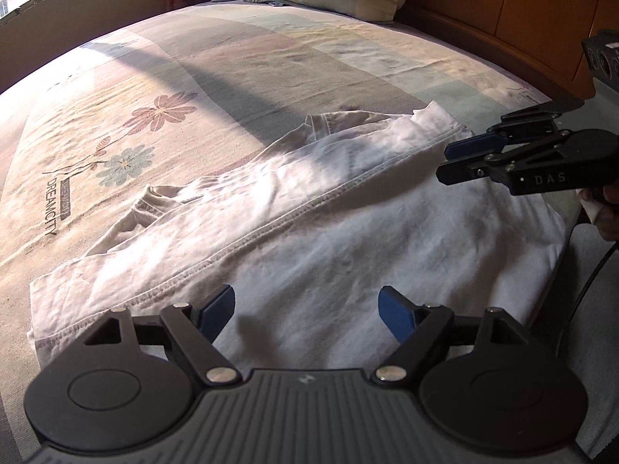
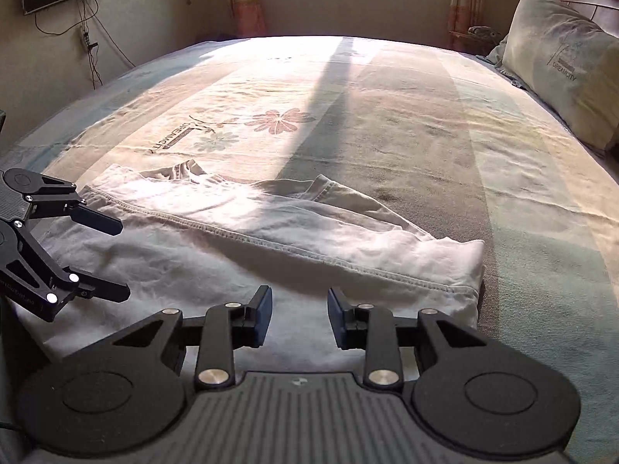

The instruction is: Fold clothes

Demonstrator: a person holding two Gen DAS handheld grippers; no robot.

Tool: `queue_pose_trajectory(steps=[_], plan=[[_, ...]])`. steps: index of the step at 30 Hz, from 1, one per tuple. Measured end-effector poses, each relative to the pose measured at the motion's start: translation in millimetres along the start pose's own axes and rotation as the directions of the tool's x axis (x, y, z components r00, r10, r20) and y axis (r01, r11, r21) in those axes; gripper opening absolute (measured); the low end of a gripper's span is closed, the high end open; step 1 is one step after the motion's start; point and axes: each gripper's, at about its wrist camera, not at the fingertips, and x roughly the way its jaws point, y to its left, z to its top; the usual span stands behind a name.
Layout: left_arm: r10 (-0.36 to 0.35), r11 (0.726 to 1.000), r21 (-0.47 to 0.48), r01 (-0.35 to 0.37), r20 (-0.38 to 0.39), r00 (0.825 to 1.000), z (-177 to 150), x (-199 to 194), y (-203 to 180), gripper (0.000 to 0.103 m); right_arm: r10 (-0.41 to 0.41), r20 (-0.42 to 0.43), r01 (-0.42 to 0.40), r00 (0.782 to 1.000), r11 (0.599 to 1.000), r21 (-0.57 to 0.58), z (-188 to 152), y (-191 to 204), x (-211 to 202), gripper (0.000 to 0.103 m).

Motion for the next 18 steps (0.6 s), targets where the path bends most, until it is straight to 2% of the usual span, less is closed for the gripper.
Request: queue_pose_trajectory(steps=[4, 7, 10, 12, 15, 16, 18], plan=[[0.014, 0.998, -0.059, -0.013, 0.021, 1.000, 1, 16, 20, 0.082, -0.044, -0.001, 0.044, 0.999, 0.996, 0.073, 9, -17, 45, 0.034], [0.006, 0.992, -0.126, 0.002, 0.062, 0.998, 5, 21, 36, 0.083, -0.050, 0.040, 0.043, 0.998, 0.987, 0.156, 9, -34, 53, 0.034], [0.044, 0.991, -0.131, -0.034, 0.070, 0.997, 14, 20, 41, 0.082, -0.057, 0.035, 0.049, 0.998, 0.979, 0.200, 12, -43, 49, 0.035], [0.040, 0.993, -0.118, -0.030, 0.087, 0.995, 16, 9, 41, 0.083, -0.039, 0.016, 0.036, 0.999, 0.985, 0.168, 15, -34, 38, 0.040], [0.060, 0.995, -0.090, -0.052, 0.090, 0.994, 14, -8, 35, 0.084, 0.076, 0.018, -0.077, 0.997, 0.996, 0.037, 12, -1, 10, 0.057], [0.074, 0.995, -0.080, -0.068, 0.084, 0.994, 11, -13, 33, 0.086, 0.108, 0.006, -0.108, 0.994, 0.994, -0.008, 8, 12, 3, 0.066], [0.099, 0.994, -0.060, -0.095, 0.060, 0.993, 1, -22, 25, 0.088, 0.141, -0.014, -0.141, 0.990, 0.988, -0.069, -3, 36, -4, 0.072]])
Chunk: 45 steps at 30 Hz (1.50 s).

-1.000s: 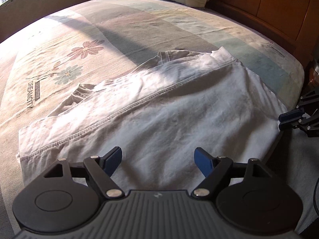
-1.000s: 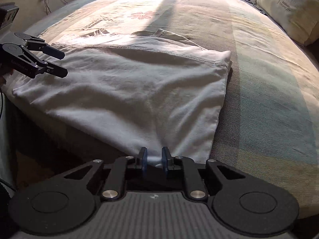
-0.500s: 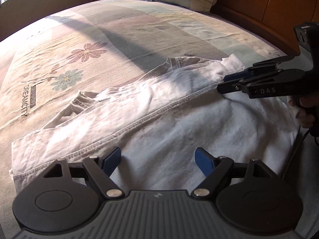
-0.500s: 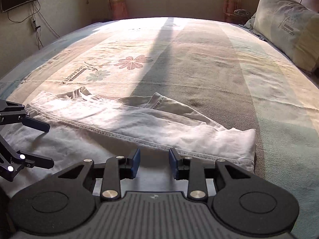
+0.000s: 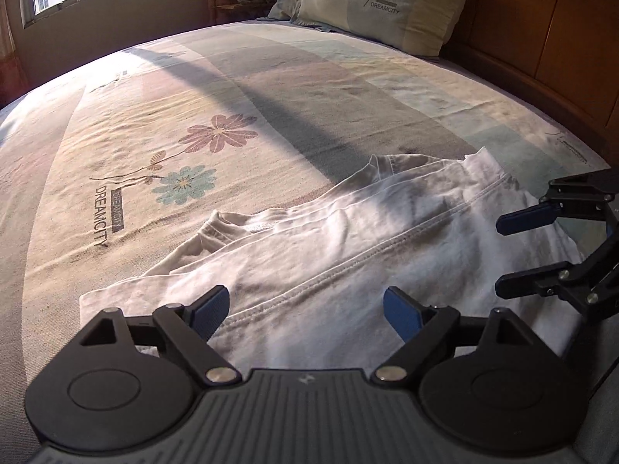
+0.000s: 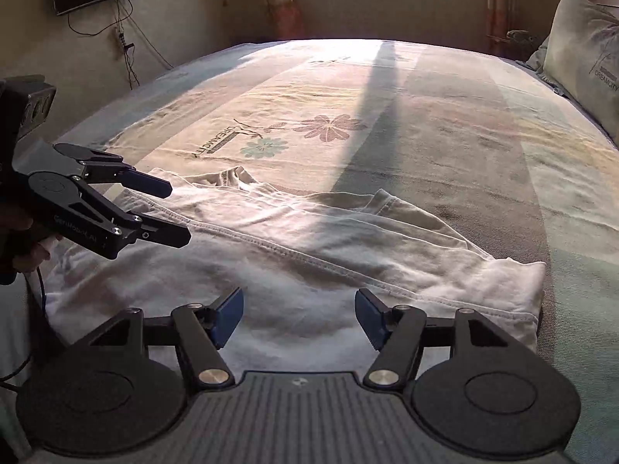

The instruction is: Fold clothes

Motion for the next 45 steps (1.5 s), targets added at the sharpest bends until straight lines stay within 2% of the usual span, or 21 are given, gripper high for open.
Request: queue_pose_trajectory(steps=[2, 4, 7, 8, 11, 14, 16, 21, 23, 25, 29, 30, 34, 38, 41, 43, 45], plan=[[0.014, 1.000, 0.029, -0.013, -0.020, 1.000, -12, -9, -10, 0.088, -0.019, -0.032, 0.018, 0.999, 0.999, -0.044, -14, 24, 7, 0.078], [0.040, 0.998, 0.053, -0.039, -0.023, 0.999, -30, -21, -22, 0.088, -0.042, -0.063, 0.037, 0.997, 0.996, -0.085, -28, 47, 13, 0.079], [0.072, 0.996, 0.048, -0.069, -0.059, 0.996, -61, -34, -33, 0.088, -0.122, -0.062, 0.114, 0.991, 0.986, -0.123, -54, 60, 6, 0.085], [0.083, 0.996, 0.040, -0.079, -0.086, 0.993, -71, -35, -33, 0.088, -0.140, -0.059, 0.131, 0.988, 0.983, -0.129, -62, 63, 1, 0.090], [0.108, 0.994, 0.008, -0.108, -0.152, 0.982, -100, -44, -32, 0.088, -0.157, -0.074, 0.152, 0.985, 0.986, -0.073, -78, 60, -18, 0.091], [0.088, 0.995, -0.022, -0.093, -0.151, 0.985, -108, -65, -30, 0.088, -0.183, -0.072, 0.185, 0.980, 0.983, 0.010, -88, 51, -40, 0.091], [0.073, 0.997, -0.013, -0.075, -0.127, 0.989, -107, -76, -32, 0.089, -0.181, -0.041, 0.184, 0.983, 0.980, 0.073, -88, 43, -51, 0.091], [-0.040, 0.999, -0.021, 0.039, -0.053, 0.998, -93, -72, -43, 0.091, -0.171, 0.018, 0.168, 0.985, 0.980, 0.103, -67, 45, -48, 0.093], [-0.093, 0.994, -0.060, 0.088, -0.075, 0.993, -92, -59, -44, 0.091, -0.169, 0.028, 0.166, 0.985, 0.982, 0.090, -59, 51, -41, 0.093], [-0.129, 0.987, -0.113, 0.113, -0.140, 0.982, -98, -48, -44, 0.091, -0.170, 0.026, 0.167, 0.985, 0.982, 0.091, -55, 55, -36, 0.093], [-0.142, 0.988, -0.089, 0.128, -0.168, 0.976, -110, -63, -43, 0.091, -0.197, -0.011, 0.197, 0.980, 0.972, 0.125, -69, 47, -34, 0.095], [-0.146, 0.987, -0.089, 0.134, -0.149, 0.978, -109, -70, -39, 0.092, -0.205, -0.022, 0.207, 0.978, 0.969, 0.134, -73, 44, -33, 0.095], [-0.095, 0.988, -0.127, 0.088, -0.048, 0.994, -88, -82, -13, 0.093, -0.231, -0.064, 0.239, 0.971, 0.955, 0.177, -87, 32, -29, 0.096], [-0.063, 0.976, -0.210, 0.061, -0.004, 0.998, -64, -64, 14, 0.093, -0.231, -0.066, 0.240, 0.971, 0.952, 0.192, -91, 31, -28, 0.103], [-0.007, 0.976, -0.217, 0.003, -0.018, 1.000, -60, -43, 28, 0.093, -0.247, -0.066, 0.254, 0.967, 0.953, 0.166, -94, 35, -28, 0.103], [0.035, 0.966, -0.255, -0.051, -0.068, 0.997, -66, -30, 41, 0.093, -0.259, -0.058, 0.265, 0.964, 0.952, 0.152, -98, 37, -29, 0.103], [0.062, 0.956, -0.282, -0.079, -0.070, 0.996, -74, -30, 53, 0.093, -0.268, -0.054, 0.273, 0.962, 0.952, 0.140, -101, 39, -29, 0.103]])
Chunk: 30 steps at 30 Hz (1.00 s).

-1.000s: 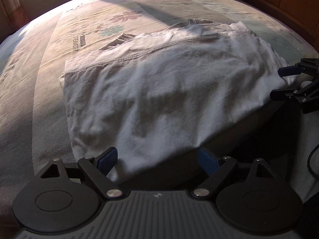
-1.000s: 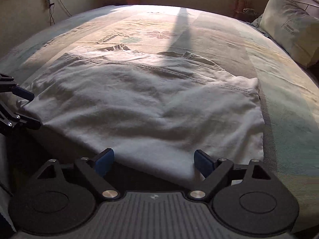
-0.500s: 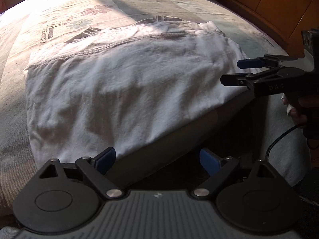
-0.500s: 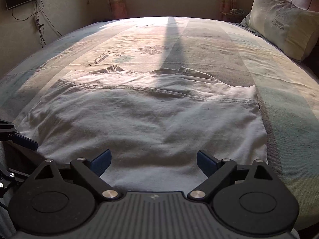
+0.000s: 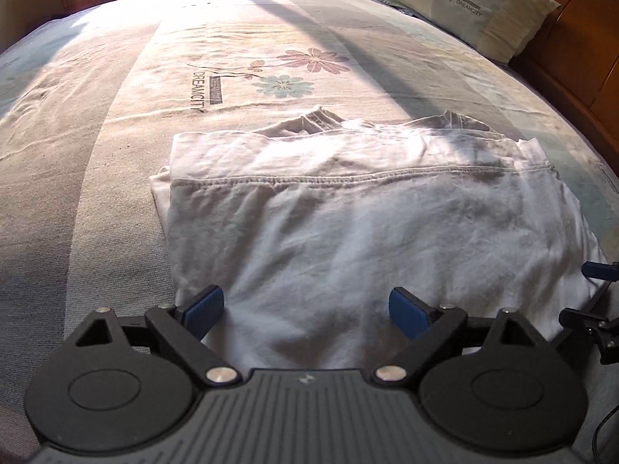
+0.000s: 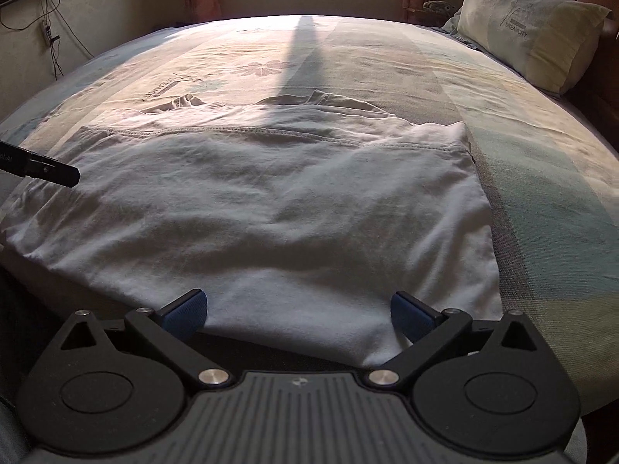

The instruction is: Fold clothes

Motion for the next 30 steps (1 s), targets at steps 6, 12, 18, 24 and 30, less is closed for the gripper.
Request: queue_pose_trajectory(steps=[6, 12, 18, 24, 30], plan=[[0.002, 1.000, -0.008, -0.001, 0.071, 0.997, 19, -17, 14, 0.093, -0.024, 0.015, 0.024, 1.000, 1.000, -0.020, -5, 4, 0, 0.103], [-0.043, 0.995, 0.086, 0.044, -0.016, 0.999, 41, 16, -5, 0.093, -0.032, 0.012, 0.032, 0.999, 0.999, -0.016, -3, 4, 0, 0.103], [-0.003, 0.998, 0.057, 0.008, -0.081, 0.997, 32, 8, 0, 0.093, -0.033, 0.004, 0.033, 0.999, 0.999, -0.014, -3, 4, 0, 0.103], [-0.225, 0.970, 0.055, 0.237, -0.168, 0.960, -15, -34, -25, 0.094, -0.036, 0.016, 0.037, 0.999, 0.999, -0.013, -4, 5, 0, 0.103], [-0.142, 0.987, 0.029, 0.156, -0.275, 0.951, -48, -38, -22, 0.093, -0.032, 0.023, 0.032, 0.999, 0.999, -0.015, -5, 4, -1, 0.103]])
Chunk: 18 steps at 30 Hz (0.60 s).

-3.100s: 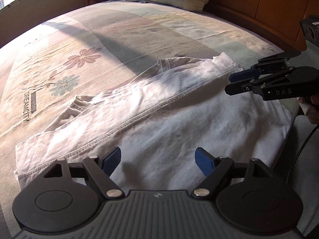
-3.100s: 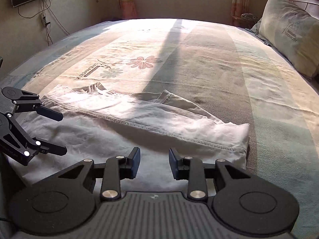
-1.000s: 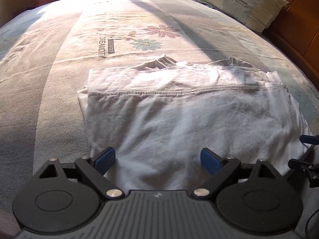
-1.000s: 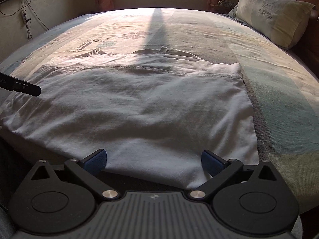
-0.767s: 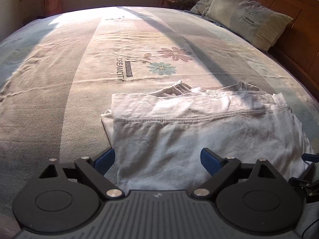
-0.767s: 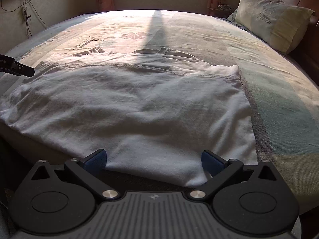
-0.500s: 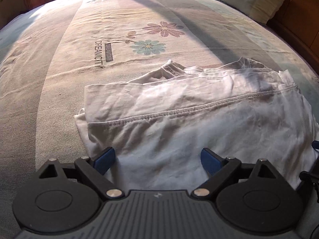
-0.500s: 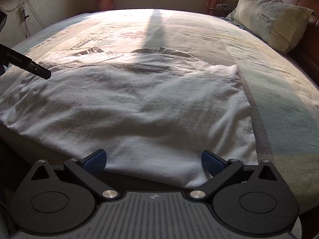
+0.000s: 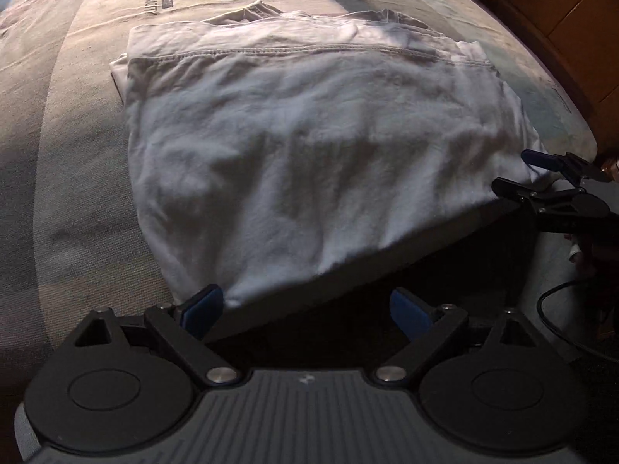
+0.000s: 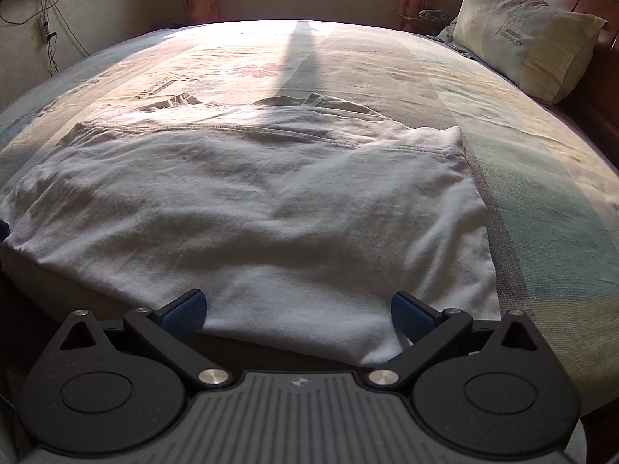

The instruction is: Fold clothes

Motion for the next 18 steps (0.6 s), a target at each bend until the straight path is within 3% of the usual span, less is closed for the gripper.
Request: queue_pose_trajectory(steps=[5, 9, 12, 18], plan=[[-0.035, 0.999, 0.020, 0.033, 0.121, 0.992, 16, -23, -12, 0.096, -0.008, 0.003, 0.008, 1.000, 1.000, 0.007, 0, 1, 0, 0.103], [-0.091, 0.996, 0.029, 0.089, 0.111, 0.990, 29, 5, -31, 0.097, -0.012, -0.013, 0.012, 1.000, 1.000, 0.012, 2, 2, 0, 0.103], [-0.033, 0.999, 0.016, 0.032, 0.048, 0.998, 24, 24, -36, 0.096, 0.002, -0.044, -0.001, 0.999, 1.000, 0.018, 1, -2, -8, 0.103], [-0.002, 0.995, 0.097, -0.015, 0.170, 0.985, 38, -2, -55, 0.097, 0.036, 0.004, -0.036, 0.999, 0.995, 0.096, -3, -21, -32, 0.103]])
